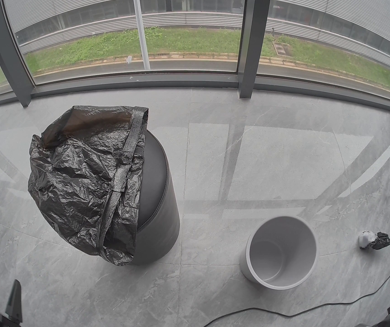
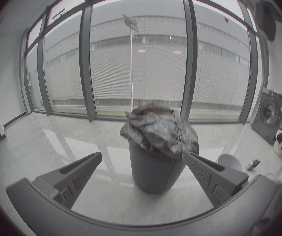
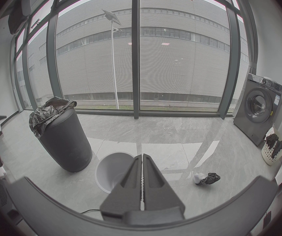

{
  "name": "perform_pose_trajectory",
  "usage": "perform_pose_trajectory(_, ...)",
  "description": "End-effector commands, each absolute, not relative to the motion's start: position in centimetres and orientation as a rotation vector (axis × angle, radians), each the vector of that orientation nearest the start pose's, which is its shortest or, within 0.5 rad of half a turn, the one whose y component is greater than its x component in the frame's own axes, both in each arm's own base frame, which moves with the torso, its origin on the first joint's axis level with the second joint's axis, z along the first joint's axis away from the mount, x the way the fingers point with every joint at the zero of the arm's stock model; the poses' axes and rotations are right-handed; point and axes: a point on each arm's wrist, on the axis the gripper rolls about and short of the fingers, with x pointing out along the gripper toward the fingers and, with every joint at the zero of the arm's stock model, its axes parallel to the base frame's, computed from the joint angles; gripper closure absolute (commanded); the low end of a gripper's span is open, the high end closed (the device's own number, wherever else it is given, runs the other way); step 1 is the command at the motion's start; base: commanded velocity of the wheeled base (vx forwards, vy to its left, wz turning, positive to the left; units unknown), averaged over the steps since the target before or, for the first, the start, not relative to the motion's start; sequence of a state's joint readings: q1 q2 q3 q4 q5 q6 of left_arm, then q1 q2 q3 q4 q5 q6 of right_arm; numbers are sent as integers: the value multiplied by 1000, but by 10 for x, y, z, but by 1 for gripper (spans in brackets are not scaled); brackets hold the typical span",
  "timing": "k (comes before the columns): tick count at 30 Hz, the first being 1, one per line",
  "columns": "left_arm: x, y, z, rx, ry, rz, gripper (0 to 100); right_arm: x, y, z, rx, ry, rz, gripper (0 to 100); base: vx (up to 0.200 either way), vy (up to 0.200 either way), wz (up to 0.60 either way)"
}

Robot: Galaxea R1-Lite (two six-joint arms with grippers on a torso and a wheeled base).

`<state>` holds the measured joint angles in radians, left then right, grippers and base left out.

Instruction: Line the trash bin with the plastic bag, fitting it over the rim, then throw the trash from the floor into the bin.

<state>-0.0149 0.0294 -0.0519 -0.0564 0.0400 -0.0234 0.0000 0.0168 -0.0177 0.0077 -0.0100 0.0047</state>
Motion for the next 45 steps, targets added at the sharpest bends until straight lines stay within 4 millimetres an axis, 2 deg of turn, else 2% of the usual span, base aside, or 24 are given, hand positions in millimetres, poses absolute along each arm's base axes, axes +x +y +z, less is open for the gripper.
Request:
perform_pose_trajectory(1,2,1,238,-210,-222,-94,0,-23,0,76,3,9,-9,100,0,0,0)
perform_pose_trajectory(2,16,-2,254,-256,-157,-143,0,-23,0,76,3,8,-8,100,0,0,0)
perform_pose_trajectory(4,31,-6,239,-249,-6,-204,0,-23,0,76,5,8,-8,100,0,0,0)
perform_pose_trajectory(5,36,-11,215,-238,142,-290,0,-23,0,76,5,6,-8,100,0,0,0)
perform_pose_trajectory(9,44,-19,153,-198,494,-407,0,-23,0,76,6,6,-8,100,0,0,0)
perform_pose_trajectory(11,48,-21,145,-191,553,-405,0,-23,0,76,8,6,-8,100,0,0,0)
perform_pose_trajectory(12,58,-25,141,-187,627,-415,0,-23,0,76,11,6,-8,100,0,0,0)
perform_pose_trajectory(17,100,-42,154,-250,756,-432,0,-23,0,76,9,6,-9,100,0,0,0)
perform_pose_trajectory(23,132,-62,164,-363,845,-430,0,-23,0,76,9,6,-9,100,0,0,0)
perform_pose_trajectory(27,149,-69,169,-397,850,-418,0,-23,0,76,11,6,-11,100,0,0,0)
perform_pose_trajectory(29,164,-74,169,-421,843,-406,0,-23,0,76,11,6,-11,100,0,0,0)
perform_pose_trajectory(33,169,-77,167,-448,827,-405,0,-23,0,76,11,6,-9,100,0,0,0)
perform_pose_trajectory(37,175,-79,157,-445,859,-384,0,-23,0,76,11,6,-12,100,0,0,0)
perform_pose_trajectory(45,194,-83,156,-396,853,-385,0,-23,0,76,11,6,-12,100,0,0,0)
